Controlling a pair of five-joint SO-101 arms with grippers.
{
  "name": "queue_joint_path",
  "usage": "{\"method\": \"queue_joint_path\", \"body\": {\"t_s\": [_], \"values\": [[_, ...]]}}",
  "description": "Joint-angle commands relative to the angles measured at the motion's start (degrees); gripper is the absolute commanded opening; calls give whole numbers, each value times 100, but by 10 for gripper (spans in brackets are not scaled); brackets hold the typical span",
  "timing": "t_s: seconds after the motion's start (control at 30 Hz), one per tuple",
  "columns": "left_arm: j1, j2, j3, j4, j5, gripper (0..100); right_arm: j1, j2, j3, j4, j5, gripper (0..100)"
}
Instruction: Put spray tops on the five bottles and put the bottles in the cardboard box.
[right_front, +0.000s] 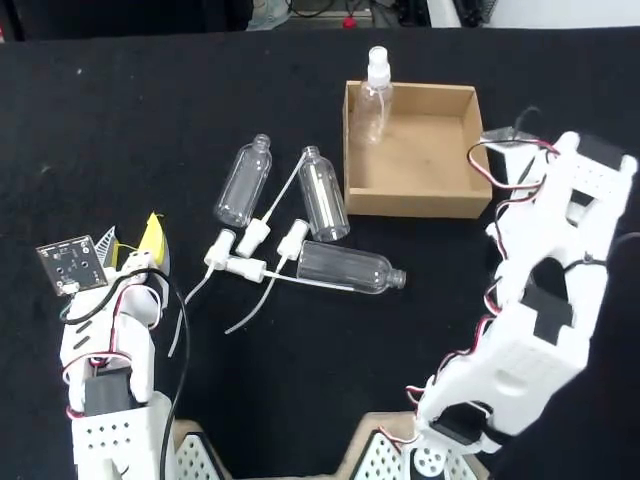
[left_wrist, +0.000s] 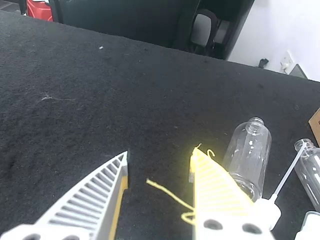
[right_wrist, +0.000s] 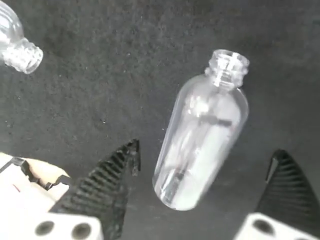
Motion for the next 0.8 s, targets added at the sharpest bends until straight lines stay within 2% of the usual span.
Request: {"method": "queue_joint_path", "body": {"t_s": [0.0,0.17,0.7,0.77], "values": [[57,-44,110,35,-9,195,-79,154,-13,-343,-176,361],[57,-44,110,35,-9,195,-114,400,-31,-440,-343,272],[57,-44,110,35,-9,195,-70,848,13,-448,-360,273],[57,-44,110,35,-9,195,-9,1007,-22,-457,-545,273]]}}
